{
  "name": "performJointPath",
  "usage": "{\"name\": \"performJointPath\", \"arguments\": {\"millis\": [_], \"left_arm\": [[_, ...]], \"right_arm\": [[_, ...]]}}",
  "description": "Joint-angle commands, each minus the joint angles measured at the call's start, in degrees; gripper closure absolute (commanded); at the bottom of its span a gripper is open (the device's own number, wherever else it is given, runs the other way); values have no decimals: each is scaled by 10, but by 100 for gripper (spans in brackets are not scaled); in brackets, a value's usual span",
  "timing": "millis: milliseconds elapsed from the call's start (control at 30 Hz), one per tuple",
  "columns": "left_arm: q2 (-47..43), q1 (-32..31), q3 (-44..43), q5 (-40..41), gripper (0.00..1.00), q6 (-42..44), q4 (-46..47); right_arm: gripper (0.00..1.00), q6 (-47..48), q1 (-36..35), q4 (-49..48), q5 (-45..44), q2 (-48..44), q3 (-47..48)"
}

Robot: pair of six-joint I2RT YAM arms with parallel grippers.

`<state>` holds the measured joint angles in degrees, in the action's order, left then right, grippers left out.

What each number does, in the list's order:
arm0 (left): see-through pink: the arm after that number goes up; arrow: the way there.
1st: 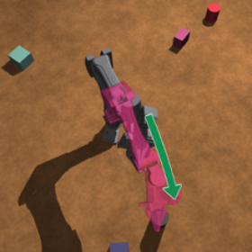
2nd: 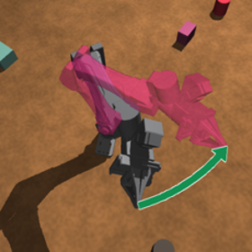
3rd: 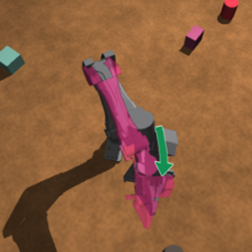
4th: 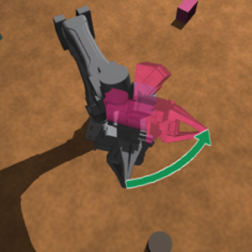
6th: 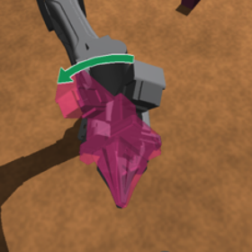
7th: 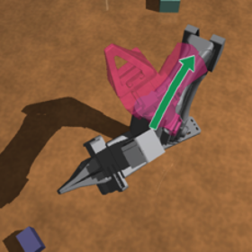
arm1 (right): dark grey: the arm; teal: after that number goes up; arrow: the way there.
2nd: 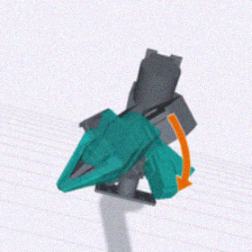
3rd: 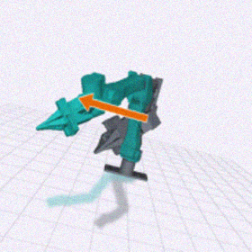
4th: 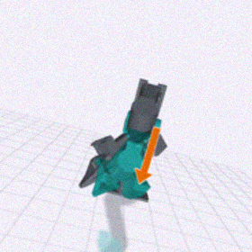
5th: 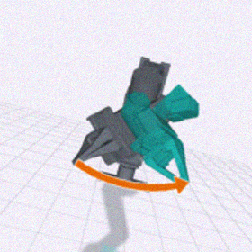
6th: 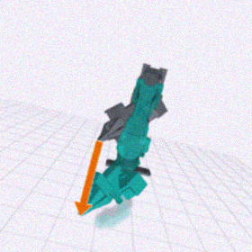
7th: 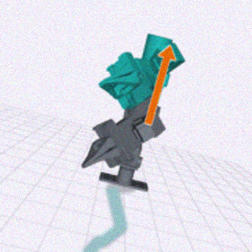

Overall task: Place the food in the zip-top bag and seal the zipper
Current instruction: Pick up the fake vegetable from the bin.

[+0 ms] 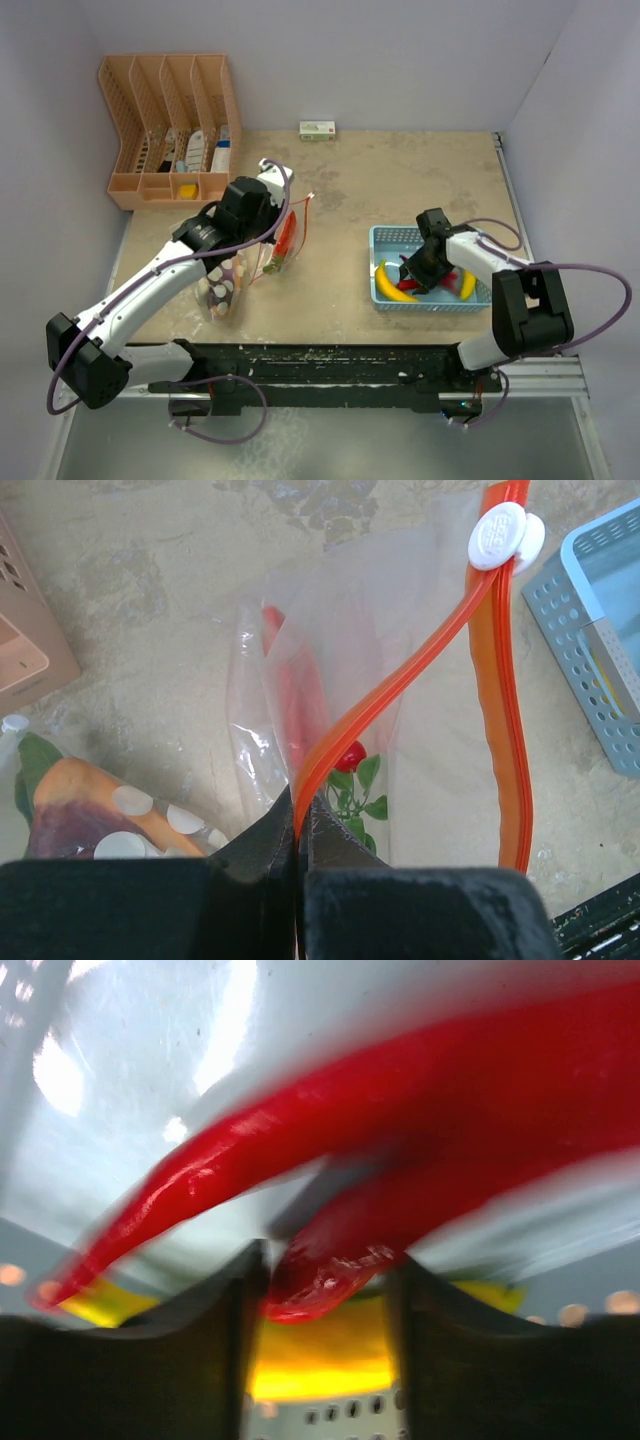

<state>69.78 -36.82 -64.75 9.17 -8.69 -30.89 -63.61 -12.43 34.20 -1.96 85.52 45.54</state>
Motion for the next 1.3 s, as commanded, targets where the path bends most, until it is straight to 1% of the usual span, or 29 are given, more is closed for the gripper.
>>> {"name": "performJointPath", "arguments": {"millis": [0,33,200,267,500,600,633,700,800,900,967,1133,1267], "left_arm": [[-27,-1,1,5,100,13,22],[-28,-1,2,6,100,13,23],[-29,-1,2,4,100,9,18],[-30,-1,2,3,100,6,19],[-25,-1,2,2,100,-1,22],[-19,-1,2,1,100,-2,27],[-15,-1,2,3,100,-2,29],[-6,-1,2,3,100,-2,31],[5,-1,2,0,100,-7,36],[10,-1,1,-5,100,-13,43],[11,-1,2,-7,100,-16,47],[12,-1,3,-3,100,-18,54],[18,0,3,-1,100,-19,60]], "right_arm": [[74,-18,-1,-35,-14,4,-11],[83,-16,-1,-33,-24,-3,-10],[95,5,-1,-7,-82,-83,-1],[100,42,-2,-7,-115,-120,5],[100,128,-2,8,-136,-213,17],[100,181,-8,-9,-96,-235,30],[100,201,-14,-23,-62,-245,37],[100,221,-46,-52,-26,-269,54],[100,240,-116,-137,36,-301,83],[100,244,-166,-218,122,-288,114],[100,249,-205,-269,159,-265,144],[100,260,-339,-356,162,-196,183],[100,246,-410,-440,188,-166,165]]}}
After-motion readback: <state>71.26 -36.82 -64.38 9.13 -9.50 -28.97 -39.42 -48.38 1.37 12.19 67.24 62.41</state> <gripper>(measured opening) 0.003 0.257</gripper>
